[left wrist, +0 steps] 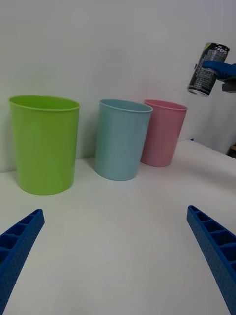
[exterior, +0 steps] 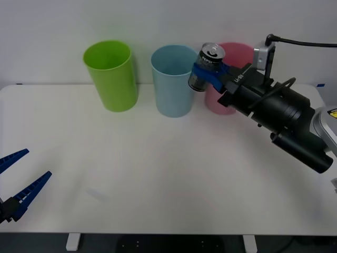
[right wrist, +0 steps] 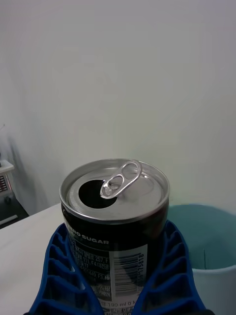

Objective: Grasp the object on the table and drop it into the matching bin: aluminum can to the light blue bin, PET bottle to the pink bin.

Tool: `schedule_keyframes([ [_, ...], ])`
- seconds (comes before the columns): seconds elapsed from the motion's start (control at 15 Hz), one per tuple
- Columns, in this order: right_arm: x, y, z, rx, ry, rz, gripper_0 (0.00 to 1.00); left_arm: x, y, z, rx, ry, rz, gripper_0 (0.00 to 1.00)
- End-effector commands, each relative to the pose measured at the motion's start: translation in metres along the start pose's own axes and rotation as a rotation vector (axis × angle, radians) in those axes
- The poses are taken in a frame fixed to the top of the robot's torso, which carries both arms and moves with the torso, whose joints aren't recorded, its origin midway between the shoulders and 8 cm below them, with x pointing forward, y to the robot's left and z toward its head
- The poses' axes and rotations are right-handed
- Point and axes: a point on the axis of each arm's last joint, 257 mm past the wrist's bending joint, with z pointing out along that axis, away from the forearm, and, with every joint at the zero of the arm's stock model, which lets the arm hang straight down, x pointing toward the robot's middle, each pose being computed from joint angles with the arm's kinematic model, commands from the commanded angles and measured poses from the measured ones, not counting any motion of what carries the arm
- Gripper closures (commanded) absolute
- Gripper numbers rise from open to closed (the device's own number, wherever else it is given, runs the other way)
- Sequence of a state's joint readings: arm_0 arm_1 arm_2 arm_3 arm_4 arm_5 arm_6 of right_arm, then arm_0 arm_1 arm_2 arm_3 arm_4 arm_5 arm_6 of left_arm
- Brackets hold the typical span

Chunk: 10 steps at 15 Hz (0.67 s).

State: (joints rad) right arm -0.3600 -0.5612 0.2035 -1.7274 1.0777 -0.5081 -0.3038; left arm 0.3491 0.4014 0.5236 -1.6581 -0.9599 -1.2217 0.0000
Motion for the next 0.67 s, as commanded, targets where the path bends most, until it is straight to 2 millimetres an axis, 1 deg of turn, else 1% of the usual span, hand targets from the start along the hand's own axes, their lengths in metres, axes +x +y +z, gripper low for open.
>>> schedule_keyframes([
  [0.07, -0.007, -0.015, 0.018, 0.004, 0.007, -0.028, 1.00, 0.000, 0.000, 0.000, 0.000, 0.000, 0.000, 0.00],
  [0.13, -0.008, -0.021, 0.024, 0.007, 0.013, -0.039, 1.00, 0.000, 0.000, 0.000, 0.000, 0.000, 0.000, 0.00],
  [0.2, -0.010, -0.030, 0.034, 0.013, 0.017, -0.045, 1.00, 0.000, 0.000, 0.000, 0.000, 0.000, 0.000, 0.00],
  [0.4, -0.009, -0.051, 0.059, 0.039, 0.034, -0.059, 1.00, 0.000, 0.000, 0.000, 0.000, 0.000, 0.000, 0.00],
  [0.53, -0.006, -0.065, 0.078, 0.072, 0.043, -0.058, 1.00, 0.000, 0.000, 0.000, 0.000, 0.000, 0.000, 0.00],
  [0.67, -0.002, -0.077, 0.092, 0.107, 0.049, -0.056, 1.00, 0.000, 0.000, 0.000, 0.000, 0.000, 0.000, 0.00],
])
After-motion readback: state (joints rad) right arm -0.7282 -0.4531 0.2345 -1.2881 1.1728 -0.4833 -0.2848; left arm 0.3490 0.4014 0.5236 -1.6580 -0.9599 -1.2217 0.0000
